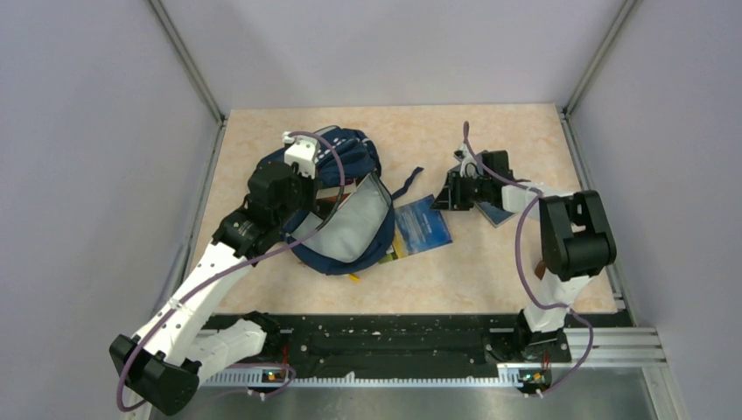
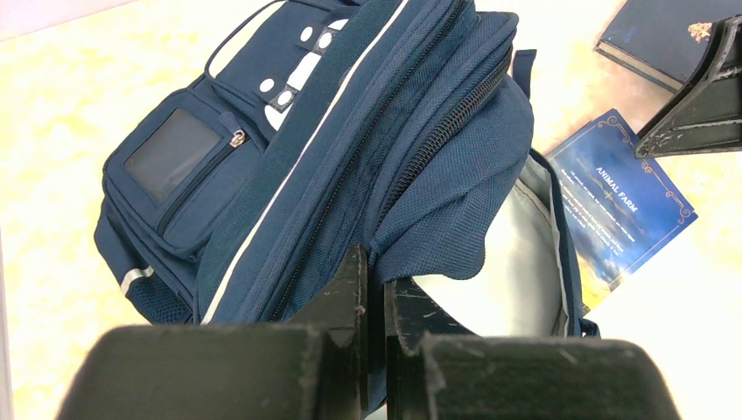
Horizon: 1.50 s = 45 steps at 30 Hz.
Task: Pack the student bag
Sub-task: Pick up the book from the center of the board.
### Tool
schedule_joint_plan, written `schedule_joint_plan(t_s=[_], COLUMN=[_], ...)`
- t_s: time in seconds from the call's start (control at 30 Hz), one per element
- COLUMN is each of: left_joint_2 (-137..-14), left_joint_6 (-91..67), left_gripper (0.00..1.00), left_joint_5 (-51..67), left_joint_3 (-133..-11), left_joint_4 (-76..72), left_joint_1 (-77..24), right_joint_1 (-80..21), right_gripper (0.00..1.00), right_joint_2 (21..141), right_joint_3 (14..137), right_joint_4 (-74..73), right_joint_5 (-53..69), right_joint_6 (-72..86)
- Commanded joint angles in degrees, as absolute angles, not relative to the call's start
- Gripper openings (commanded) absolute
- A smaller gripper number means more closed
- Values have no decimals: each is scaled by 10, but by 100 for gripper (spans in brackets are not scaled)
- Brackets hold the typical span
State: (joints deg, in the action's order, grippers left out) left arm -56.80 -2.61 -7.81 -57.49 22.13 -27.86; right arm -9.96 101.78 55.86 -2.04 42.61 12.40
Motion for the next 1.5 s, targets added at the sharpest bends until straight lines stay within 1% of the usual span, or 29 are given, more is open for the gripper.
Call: schedule_joint_plan(t_s=[0.0, 0.17, 0.33, 0.37, 0.4, 0.43, 0.47, 0.57, 0.73, 0.93, 1.07, 1.1, 1.23, 1.27, 1.3, 1.33, 1.37, 1.47], left_joint_2=[-561, -561, -561, -561, -561, -562, -561, -561, -559, -559, -558, -558, -549, -541, -533, -522, -509, -469], left_joint_6=[-25, -25, -25, -25, -25, -25, -25, -25, -25, -25, -20, -15, 28, 36, 43, 61, 81, 149], left_gripper=[0, 0, 0, 0, 0, 0, 0, 0, 0, 0, 0, 8, 56, 70, 80, 84, 86, 88], left_joint_5=[-86, -87, -87, -87, -87, -87, -87, -89, -87, -78, -63, -56, 5, 20, 26, 32, 40, 95], left_joint_3=[-584, -584, -584, -584, -584, -584, -585, -584, -584, -584, -584, -583, -580, -575, -566, -553, -540, -479], left_joint_4=[137, 137, 137, 137, 137, 137, 137, 137, 137, 137, 135, 133, 125, 116, 104, 88, 73, 17], left_joint_1=[-279, -279, -279, -279, -279, -279, -279, -279, -279, -279, -279, -279, -286, -289, -293, -299, -307, -343], right_joint_1=[-105, -113, -121, -122, -122, -123, -122, -122, -119, -120, -121, -122, -132, -138, -145, -154, -162, -188], right_gripper=[40, 34, 29, 25, 19, 11, 1, 0, 0, 0, 0, 0, 0, 0, 0, 0, 0, 0], right_joint_2=[1044, 1080, 1090, 1089, 1087, 1083, 1077, 1038, 931, 822, 774, 764, 728, 721, 715, 708, 702, 689], right_joint_3=[569, 577, 575, 575, 575, 573, 570, 558, 560, 576, 608, 619, 662, 673, 682, 693, 702, 721], right_joint_4=[-4, 22, 54, 57, 58, 62, 66, 74, 20, -51, -116, -129, -165, -172, -181, -191, -201, -214], right_joint_5=[473, 491, 519, 521, 521, 521, 517, 474, 386, 362, 338, 335, 323, 316, 303, 289, 268, 204], right_joint_6=[94, 98, 111, 113, 117, 121, 126, 147, 165, 161, 162, 165, 190, 193, 194, 194, 196, 224])
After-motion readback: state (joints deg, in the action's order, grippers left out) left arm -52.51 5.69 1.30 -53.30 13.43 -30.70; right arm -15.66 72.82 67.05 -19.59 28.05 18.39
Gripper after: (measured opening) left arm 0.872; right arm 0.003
